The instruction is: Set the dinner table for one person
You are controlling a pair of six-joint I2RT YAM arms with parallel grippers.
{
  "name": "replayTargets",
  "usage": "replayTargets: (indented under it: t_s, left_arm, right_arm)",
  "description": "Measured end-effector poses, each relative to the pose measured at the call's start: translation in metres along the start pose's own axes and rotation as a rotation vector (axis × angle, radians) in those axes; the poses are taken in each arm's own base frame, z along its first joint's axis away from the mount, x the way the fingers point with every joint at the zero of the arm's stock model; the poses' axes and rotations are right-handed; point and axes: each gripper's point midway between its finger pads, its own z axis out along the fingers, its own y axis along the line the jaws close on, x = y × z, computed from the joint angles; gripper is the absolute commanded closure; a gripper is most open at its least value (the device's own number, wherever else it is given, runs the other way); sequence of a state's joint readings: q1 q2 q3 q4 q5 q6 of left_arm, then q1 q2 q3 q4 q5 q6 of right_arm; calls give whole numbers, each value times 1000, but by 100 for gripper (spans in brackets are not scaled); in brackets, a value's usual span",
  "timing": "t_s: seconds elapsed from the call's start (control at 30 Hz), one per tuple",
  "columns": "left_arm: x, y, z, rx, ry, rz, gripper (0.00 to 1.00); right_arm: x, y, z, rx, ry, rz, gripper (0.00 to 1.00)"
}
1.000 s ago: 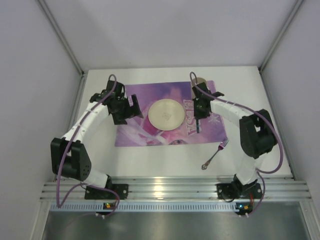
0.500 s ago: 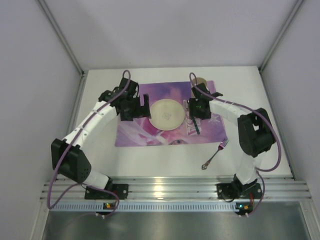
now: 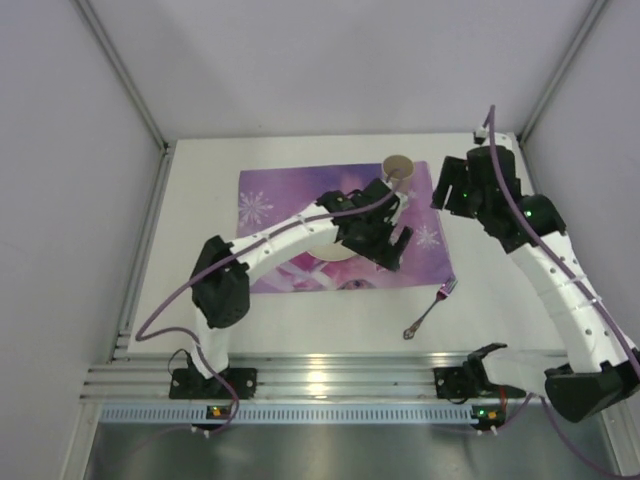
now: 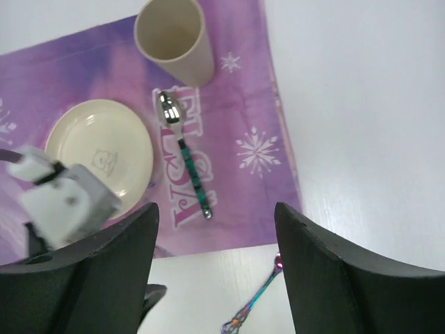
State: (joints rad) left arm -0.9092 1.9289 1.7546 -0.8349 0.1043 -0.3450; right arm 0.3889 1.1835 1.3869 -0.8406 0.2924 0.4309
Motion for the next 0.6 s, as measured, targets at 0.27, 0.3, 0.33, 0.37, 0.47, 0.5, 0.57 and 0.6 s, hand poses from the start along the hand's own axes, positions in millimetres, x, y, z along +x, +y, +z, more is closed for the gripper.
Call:
replayTargets:
  t_s: [0.27, 0.3, 0.33, 0.37, 0.47, 0.5, 0.57, 0.6]
  left_arm:
    - [53, -59, 60, 100, 164, 189, 1]
    - [56, -65, 62, 108, 170, 209, 1]
    - [57, -72, 63, 115, 171, 227, 1]
    - [57, -80, 65, 126, 167, 248, 1]
    - [56, -97, 71, 145, 157, 281, 1]
    - [57, -102, 74, 149, 158, 288, 1]
    - [58, -106, 81, 150, 160, 295, 2]
    - [58, -107, 84, 150, 162, 297, 2]
  right_arm:
    - [26, -51, -25, 147, 77, 5, 32]
    - [31, -54, -26, 154, 88, 5, 32]
    - [39, -58, -29, 164, 108, 3, 32]
    - [45, -61, -31, 170, 121, 3, 32]
    - [58, -70, -39, 189, 142, 4, 32]
    - [60, -73, -42, 196, 147, 9, 32]
    - [63, -77, -46, 210, 150, 15, 32]
    - [64, -79, -48, 214, 152, 16, 32]
